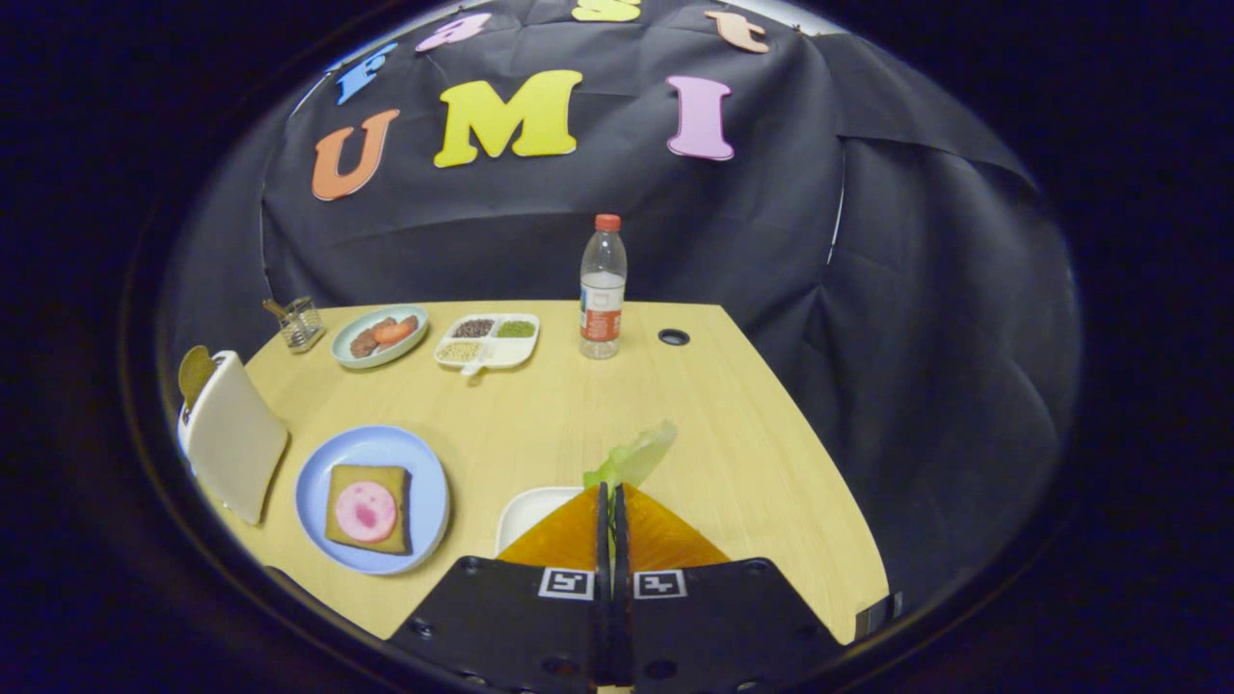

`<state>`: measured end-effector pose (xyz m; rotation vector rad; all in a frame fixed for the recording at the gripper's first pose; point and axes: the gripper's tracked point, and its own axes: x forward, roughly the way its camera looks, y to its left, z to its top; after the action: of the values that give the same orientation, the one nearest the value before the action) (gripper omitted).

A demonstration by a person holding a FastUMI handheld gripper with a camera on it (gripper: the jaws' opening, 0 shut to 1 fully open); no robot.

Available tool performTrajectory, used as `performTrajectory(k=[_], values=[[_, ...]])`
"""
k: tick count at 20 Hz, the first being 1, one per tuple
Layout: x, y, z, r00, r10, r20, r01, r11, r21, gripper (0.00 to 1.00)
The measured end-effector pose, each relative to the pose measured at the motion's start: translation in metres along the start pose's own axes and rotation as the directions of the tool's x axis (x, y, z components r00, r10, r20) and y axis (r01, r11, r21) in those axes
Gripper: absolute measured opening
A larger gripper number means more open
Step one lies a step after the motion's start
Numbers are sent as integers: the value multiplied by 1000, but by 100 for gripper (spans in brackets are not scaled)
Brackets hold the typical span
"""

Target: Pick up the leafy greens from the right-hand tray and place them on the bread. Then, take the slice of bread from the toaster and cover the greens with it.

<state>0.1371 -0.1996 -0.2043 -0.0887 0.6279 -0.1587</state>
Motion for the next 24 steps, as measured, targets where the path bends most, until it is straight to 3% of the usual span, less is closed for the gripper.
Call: performTrajectory(k=[6, 10, 19, 24], values=[[-40, 60, 26, 995, 67, 79, -62, 996, -70, 1], [-56, 127, 31, 984, 149, 95, -136, 983, -125, 0], [-54, 272, -1, 935, 353, 44, -339, 922, -189, 0], [0, 260, -28, 956, 294, -19, -293, 942, -163, 0]])
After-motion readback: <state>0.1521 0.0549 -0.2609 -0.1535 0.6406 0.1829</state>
